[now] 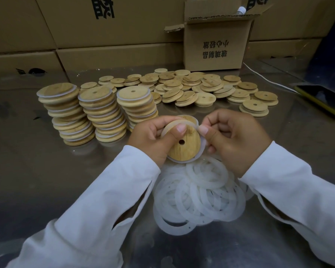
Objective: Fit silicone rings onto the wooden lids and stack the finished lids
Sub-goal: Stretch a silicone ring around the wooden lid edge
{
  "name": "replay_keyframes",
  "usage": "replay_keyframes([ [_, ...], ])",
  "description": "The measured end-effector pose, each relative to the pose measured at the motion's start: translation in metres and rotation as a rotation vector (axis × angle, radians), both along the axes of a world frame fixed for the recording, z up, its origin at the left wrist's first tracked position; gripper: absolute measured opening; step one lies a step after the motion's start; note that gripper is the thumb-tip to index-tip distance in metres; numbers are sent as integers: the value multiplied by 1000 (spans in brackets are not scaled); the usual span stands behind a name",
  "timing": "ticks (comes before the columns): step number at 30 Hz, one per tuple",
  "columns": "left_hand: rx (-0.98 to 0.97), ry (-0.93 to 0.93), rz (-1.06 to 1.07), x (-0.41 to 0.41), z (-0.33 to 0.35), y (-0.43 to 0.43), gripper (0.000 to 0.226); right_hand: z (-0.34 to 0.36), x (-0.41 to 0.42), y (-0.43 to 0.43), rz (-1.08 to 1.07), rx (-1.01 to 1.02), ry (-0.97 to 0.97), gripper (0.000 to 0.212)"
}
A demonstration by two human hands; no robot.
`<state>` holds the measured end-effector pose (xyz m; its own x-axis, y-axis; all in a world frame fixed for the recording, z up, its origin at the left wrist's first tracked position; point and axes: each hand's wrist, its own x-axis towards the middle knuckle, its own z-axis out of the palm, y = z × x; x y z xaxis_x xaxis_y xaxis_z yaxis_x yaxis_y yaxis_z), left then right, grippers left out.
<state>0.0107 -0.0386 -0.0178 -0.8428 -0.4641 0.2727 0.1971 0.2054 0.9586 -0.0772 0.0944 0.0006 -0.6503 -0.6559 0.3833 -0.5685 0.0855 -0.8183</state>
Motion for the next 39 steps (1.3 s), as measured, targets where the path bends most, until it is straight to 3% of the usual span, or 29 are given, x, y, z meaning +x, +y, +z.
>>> replay_keyframes([
  [15,4,2,-24,0,-2,-3,21,2,2,1,0,-33,87,18],
  [22,-23,22,-16,0,0,-3,17,2,3,0,43,-77,-90,21],
  [31,-32,9,-42,2,0,-3,25,1,2,-1,41,-87,-92,23],
  [39,-46,37,-3,0,0,1,18,1,-2,0,20,-5,-145,19],
])
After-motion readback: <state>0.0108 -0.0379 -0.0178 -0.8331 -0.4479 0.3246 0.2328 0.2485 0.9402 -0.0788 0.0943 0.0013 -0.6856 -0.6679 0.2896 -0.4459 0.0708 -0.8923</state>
